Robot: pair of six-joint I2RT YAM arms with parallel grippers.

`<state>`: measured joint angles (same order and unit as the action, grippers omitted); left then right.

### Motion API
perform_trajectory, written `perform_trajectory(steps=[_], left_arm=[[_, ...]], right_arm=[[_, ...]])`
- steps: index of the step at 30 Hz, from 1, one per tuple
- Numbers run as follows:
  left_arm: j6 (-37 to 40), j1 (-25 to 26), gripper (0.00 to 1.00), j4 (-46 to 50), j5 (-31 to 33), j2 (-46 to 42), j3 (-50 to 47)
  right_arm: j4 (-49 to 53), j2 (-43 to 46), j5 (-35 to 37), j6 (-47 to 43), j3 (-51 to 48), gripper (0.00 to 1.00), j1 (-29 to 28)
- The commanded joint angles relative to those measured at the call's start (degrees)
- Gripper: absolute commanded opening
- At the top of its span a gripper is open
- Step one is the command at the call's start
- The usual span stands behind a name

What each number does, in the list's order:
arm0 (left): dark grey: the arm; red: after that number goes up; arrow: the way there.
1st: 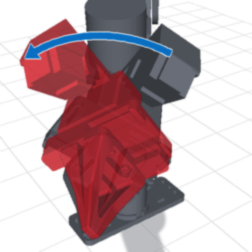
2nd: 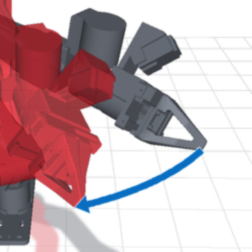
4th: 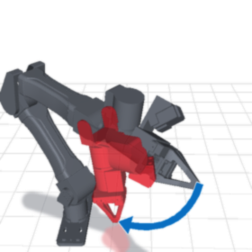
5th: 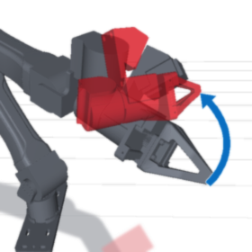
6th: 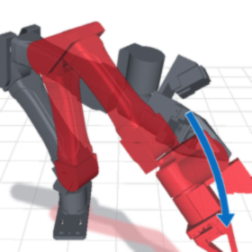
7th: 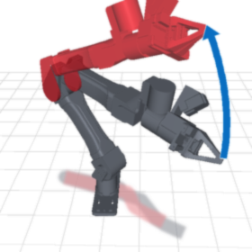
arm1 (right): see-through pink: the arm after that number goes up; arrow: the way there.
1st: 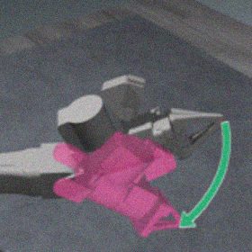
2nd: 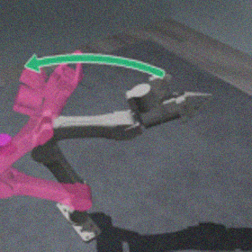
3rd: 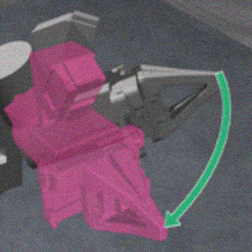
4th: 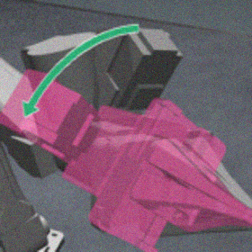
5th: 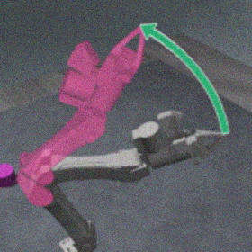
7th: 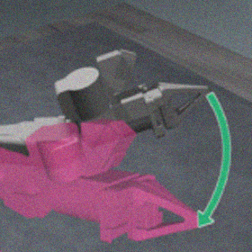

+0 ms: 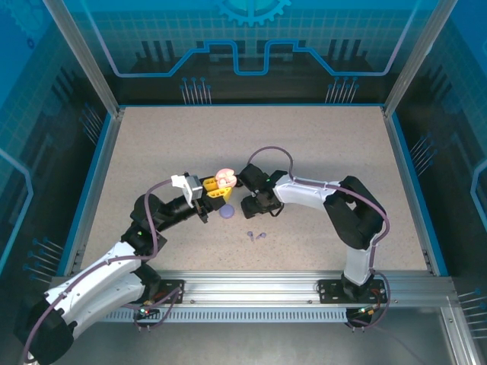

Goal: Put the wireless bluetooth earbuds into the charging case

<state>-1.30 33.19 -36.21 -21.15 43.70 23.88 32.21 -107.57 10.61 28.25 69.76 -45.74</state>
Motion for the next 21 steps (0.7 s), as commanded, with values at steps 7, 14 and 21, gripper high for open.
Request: perform_trajectory(steps=[7, 14, 21], left_arm=[[1.1, 0.5, 0.04, -0.1, 1.2, -0.8, -0.5], [1.0, 0.5, 0.04, -0.1, 1.2, -0.8, -0.6], [0.9, 0.5, 0.04, -0.1, 1.2, -0.8, -0.5]], right_arm=[[6.0, -1.2, 2.2, -2.4, 2.8, 0.69, -1.3], [8.2, -1.3, 2.8, -3.1, 3.0, 0.67, -1.5], [4.7, 0.3, 0.3, -2.4, 1.9, 0.67, -1.5]])
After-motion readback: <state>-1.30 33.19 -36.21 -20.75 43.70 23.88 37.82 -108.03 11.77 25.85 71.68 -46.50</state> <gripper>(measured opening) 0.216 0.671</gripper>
